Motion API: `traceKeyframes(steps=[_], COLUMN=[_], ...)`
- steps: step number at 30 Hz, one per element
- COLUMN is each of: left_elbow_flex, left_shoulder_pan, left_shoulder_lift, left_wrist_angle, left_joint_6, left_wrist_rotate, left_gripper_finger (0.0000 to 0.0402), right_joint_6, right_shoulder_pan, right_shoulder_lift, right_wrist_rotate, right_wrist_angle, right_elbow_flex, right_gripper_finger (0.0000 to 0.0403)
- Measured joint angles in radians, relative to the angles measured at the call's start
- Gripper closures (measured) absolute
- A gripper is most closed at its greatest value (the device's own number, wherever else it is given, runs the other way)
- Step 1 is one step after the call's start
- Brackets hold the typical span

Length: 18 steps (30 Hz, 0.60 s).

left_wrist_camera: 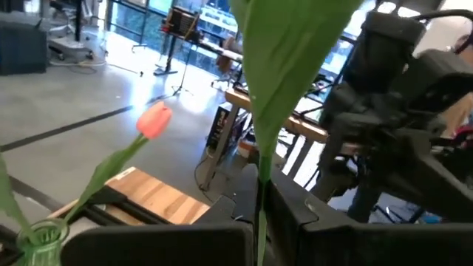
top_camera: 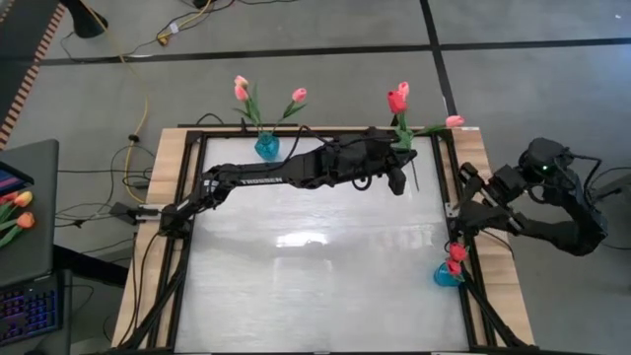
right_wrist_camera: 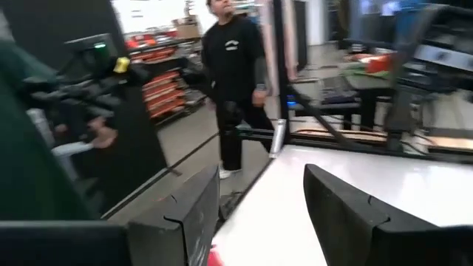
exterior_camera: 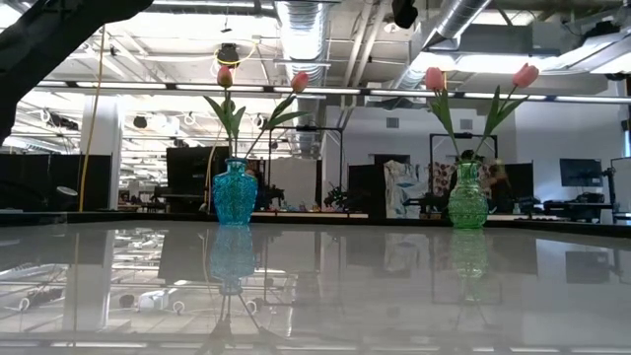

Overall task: Sort flowers into vase by color
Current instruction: Put the red tulip into the bottom blue vase

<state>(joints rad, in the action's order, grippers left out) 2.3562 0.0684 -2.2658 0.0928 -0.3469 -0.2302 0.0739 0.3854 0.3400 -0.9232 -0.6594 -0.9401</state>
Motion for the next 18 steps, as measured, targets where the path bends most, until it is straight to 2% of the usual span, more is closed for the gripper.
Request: traceKeyframes(steps=[4,13,16,18], left_elbow_flex=[0.000,0.000,0.000,0.000], left_shoulder_pan=[-0.005,-0.019,-0.035,-0.049], left_shoulder_lift=[0.000,-0.001,-0.002,-0.002], left_wrist_angle=[-0.004,-0.050,-0.039,-0.043], left_joint_6=[-0.058,-0.060,-0.066,-0.066], left_wrist_rotate=[-0.049,-0.064,-0.065,-0.051], left_gripper_finger=[0.0401,0.0401,0.0401,0.0401], right_joint_6=[-0.019,-0.020,-0.026,-0.027], right_shoulder_pan=[-0.103,-0.451,-0.511,-0.533], right_shoulder_lift=[0.000,0.000,-0.001,0.000], right_wrist_rotate=[-0.021,-0.006,0.134,0.297], right_wrist_angle=[0.000,0.000,-0.001,-0.016], right_elbow_flex=[0.000,0.000,0.000,0.000], right_gripper_finger=[0.0182,0.0182,0.0182,0.0182])
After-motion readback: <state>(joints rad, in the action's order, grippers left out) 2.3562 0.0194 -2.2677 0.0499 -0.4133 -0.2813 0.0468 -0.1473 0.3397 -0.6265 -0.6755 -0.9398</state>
